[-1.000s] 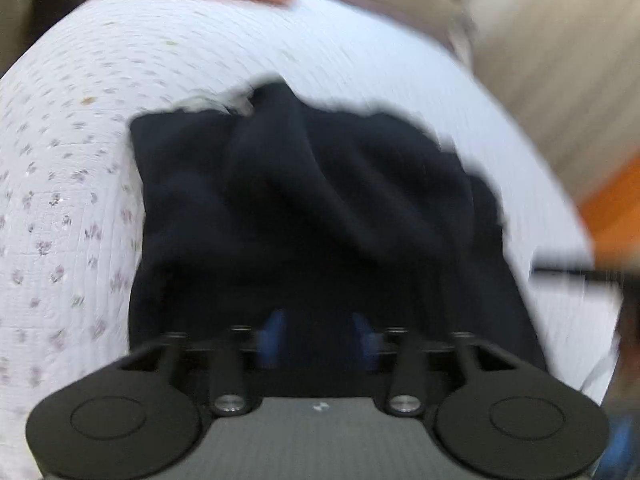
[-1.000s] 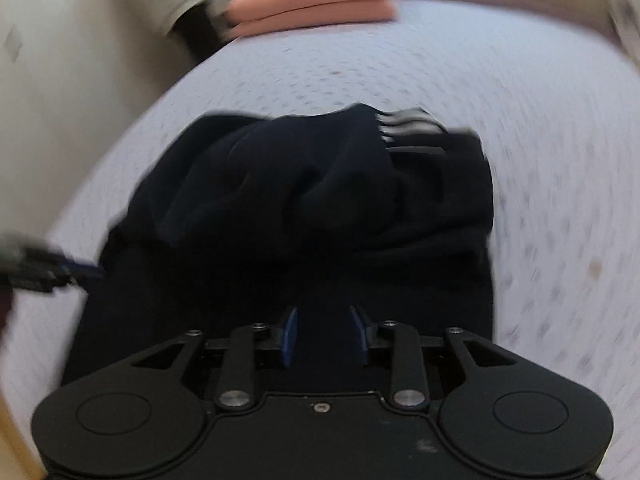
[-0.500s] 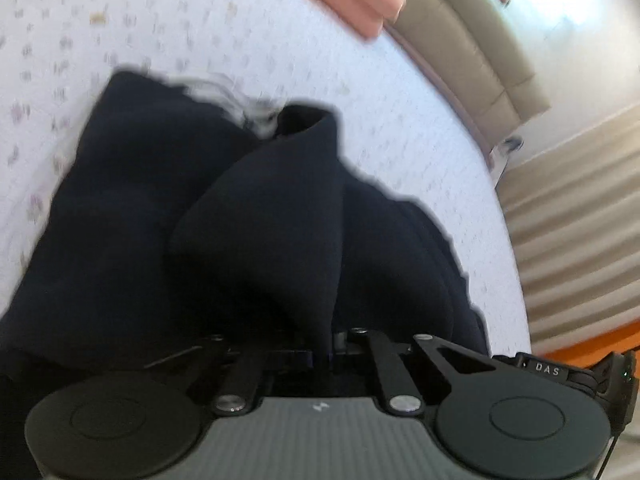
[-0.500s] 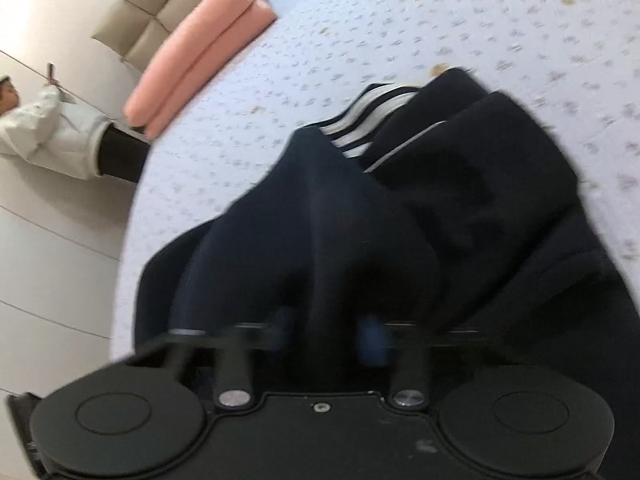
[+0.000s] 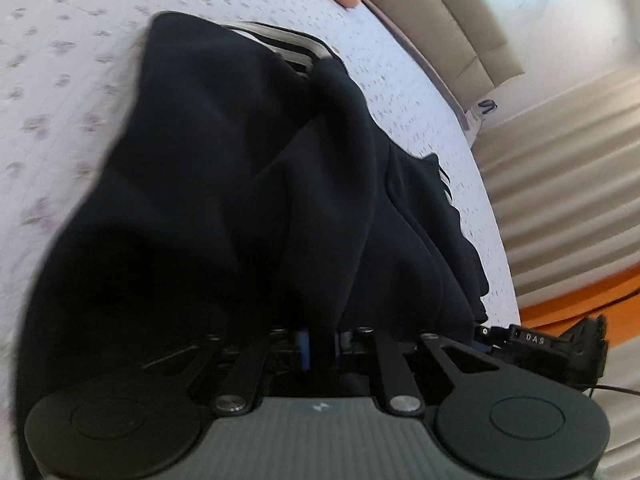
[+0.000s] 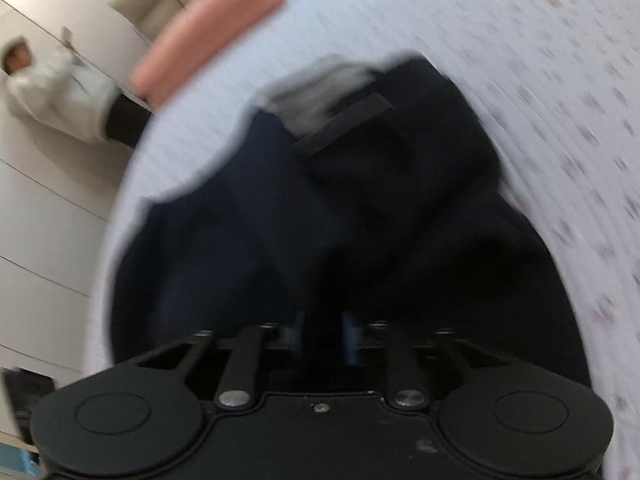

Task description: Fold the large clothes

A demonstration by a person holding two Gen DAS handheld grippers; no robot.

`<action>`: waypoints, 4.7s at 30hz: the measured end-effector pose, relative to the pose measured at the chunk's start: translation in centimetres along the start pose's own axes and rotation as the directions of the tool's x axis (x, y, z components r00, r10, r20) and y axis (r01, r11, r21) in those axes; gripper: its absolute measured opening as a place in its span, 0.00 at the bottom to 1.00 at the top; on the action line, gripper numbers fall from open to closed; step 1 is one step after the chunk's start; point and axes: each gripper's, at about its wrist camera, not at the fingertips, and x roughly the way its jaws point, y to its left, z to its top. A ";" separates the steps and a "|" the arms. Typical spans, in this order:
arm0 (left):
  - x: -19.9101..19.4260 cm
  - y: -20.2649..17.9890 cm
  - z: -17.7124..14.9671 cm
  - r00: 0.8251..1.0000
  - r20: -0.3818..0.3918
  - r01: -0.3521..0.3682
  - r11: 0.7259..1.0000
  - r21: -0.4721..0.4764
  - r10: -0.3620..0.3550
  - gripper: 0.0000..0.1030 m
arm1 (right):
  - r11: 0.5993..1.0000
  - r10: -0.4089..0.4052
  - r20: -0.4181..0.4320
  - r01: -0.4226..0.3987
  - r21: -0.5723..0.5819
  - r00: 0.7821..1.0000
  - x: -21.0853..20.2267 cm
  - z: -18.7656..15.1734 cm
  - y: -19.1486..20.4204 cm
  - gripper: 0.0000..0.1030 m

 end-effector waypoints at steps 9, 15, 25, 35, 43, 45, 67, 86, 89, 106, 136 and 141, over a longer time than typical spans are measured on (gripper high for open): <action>-4.3 -8.4 2.8 0.987 0.148 -0.107 0.956 0.272 0.068 0.31 | 0.933 -0.023 0.154 0.077 -0.351 0.988 -6.1 0.4 7.9 0.56; 2.0 -9.4 2.3 0.986 0.054 -0.165 0.934 0.317 0.156 0.30 | 0.851 -0.010 0.111 0.067 -0.520 0.994 -0.1 -2.8 13.3 0.53; 0.7 -6.6 1.0 0.976 0.067 -0.218 0.952 0.216 0.208 0.12 | 0.818 -0.224 0.021 0.200 -0.539 0.974 1.6 -7.0 11.3 0.46; -4.4 -5.8 -4.5 0.984 0.046 -0.178 0.971 0.160 0.173 0.15 | 0.826 -0.093 0.101 0.133 -0.548 0.991 -1.8 -7.0 13.4 0.46; -4.9 -8.4 -10.6 0.945 0.058 -0.327 0.927 0.182 0.322 0.28 | 0.848 -0.097 -0.011 0.077 -0.524 0.995 1.7 -9.7 11.5 0.41; -6.2 -8.5 -12.2 0.929 0.060 -0.371 0.910 0.186 0.366 0.30 | 0.870 -0.054 0.000 0.047 -0.491 0.999 -1.7 -10.1 10.0 0.42; -18.2 -5.5 -26.0 0.817 -0.021 -0.576 0.817 0.033 0.577 0.61 | 0.921 -0.315 -0.107 0.277 -0.276 0.943 -17.8 -21.4 -4.9 0.53; -20.4 0.5 -28.8 0.888 -0.185 -0.442 0.893 -0.088 0.422 0.46 | 0.932 -0.350 -0.198 0.320 -0.171 0.915 -15.2 -23.6 -8.0 0.74; -20.0 -0.6 -28.4 0.892 -0.206 -0.418 0.908 -0.035 0.403 0.18 | 0.938 -0.317 -0.204 0.274 -0.214 0.926 -14.9 -23.5 -7.0 0.37; -20.7 -6.7 -7.5 0.931 0.318 -0.224 0.969 0.106 0.181 0.10 | 0.933 -0.119 0.299 0.209 -0.293 0.947 -13.9 -5.0 0.8 0.09; -11.8 -2.2 -0.7 0.928 0.196 -0.360 0.894 0.266 0.316 0.73 | 0.899 -0.243 0.208 0.301 -0.318 0.947 -0.4 3.4 -1.1 0.75; -10.0 -2.3 -0.3 0.924 0.188 -0.374 0.892 0.253 0.334 0.46 | 0.923 -0.183 0.126 0.215 -0.321 0.975 0.5 3.8 -2.0 0.56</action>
